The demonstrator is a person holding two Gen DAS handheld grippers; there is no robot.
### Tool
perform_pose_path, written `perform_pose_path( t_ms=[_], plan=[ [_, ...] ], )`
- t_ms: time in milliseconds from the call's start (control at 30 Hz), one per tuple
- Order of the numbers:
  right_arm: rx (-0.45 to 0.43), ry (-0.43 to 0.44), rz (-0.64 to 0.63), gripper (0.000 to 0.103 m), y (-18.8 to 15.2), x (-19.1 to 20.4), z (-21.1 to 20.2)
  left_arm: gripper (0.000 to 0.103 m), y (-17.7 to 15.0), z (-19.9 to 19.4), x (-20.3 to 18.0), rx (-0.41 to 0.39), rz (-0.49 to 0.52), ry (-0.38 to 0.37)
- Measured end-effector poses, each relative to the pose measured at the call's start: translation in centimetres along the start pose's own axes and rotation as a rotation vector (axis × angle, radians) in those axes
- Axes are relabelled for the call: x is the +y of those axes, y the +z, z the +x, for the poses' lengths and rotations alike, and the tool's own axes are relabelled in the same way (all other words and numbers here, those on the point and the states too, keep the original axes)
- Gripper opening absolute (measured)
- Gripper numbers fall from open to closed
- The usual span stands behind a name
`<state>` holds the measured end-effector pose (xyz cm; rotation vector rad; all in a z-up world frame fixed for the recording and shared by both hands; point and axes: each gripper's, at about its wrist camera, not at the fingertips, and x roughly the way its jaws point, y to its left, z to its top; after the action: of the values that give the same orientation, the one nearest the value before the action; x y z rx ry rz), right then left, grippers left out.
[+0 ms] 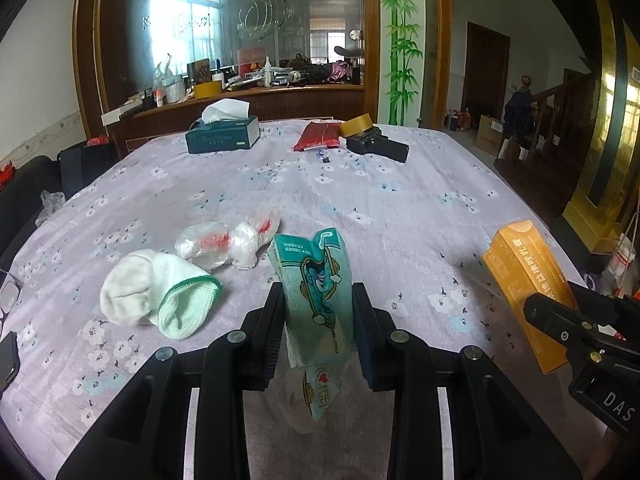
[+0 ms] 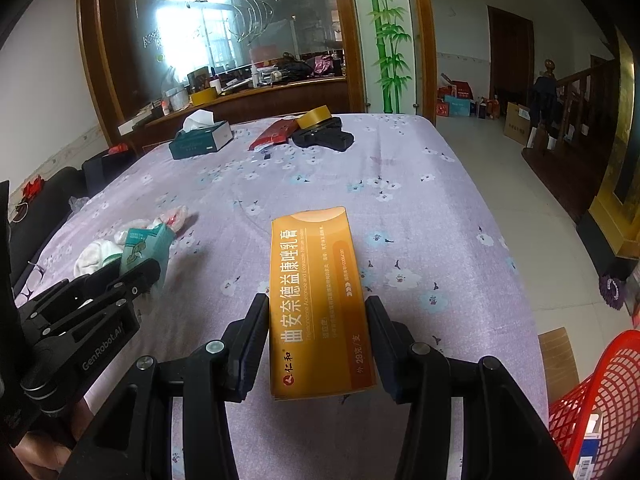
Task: Collect trash
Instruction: 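Lift and carry the teal wipes pack and orange box toward the red wastebasket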
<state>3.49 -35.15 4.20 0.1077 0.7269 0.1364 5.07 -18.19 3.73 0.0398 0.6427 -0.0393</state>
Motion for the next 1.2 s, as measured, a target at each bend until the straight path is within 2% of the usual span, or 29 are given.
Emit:
perform_pose_path(
  t_ms=[500, 1200],
  plan=[
    [-0.005, -0.012, -0.015, 0.052, -0.1, 0.3, -0.2, 0.031, -0.2, -1.1, -0.6, -0.054, 0.024, 0.018],
    [-0.004, -0.016, -0.013, 0.052, -0.1, 0.2, -0.2, 0.031, -0.2, -1.2, -0.8, -0.055, 0.027, 0.016]
  ],
)
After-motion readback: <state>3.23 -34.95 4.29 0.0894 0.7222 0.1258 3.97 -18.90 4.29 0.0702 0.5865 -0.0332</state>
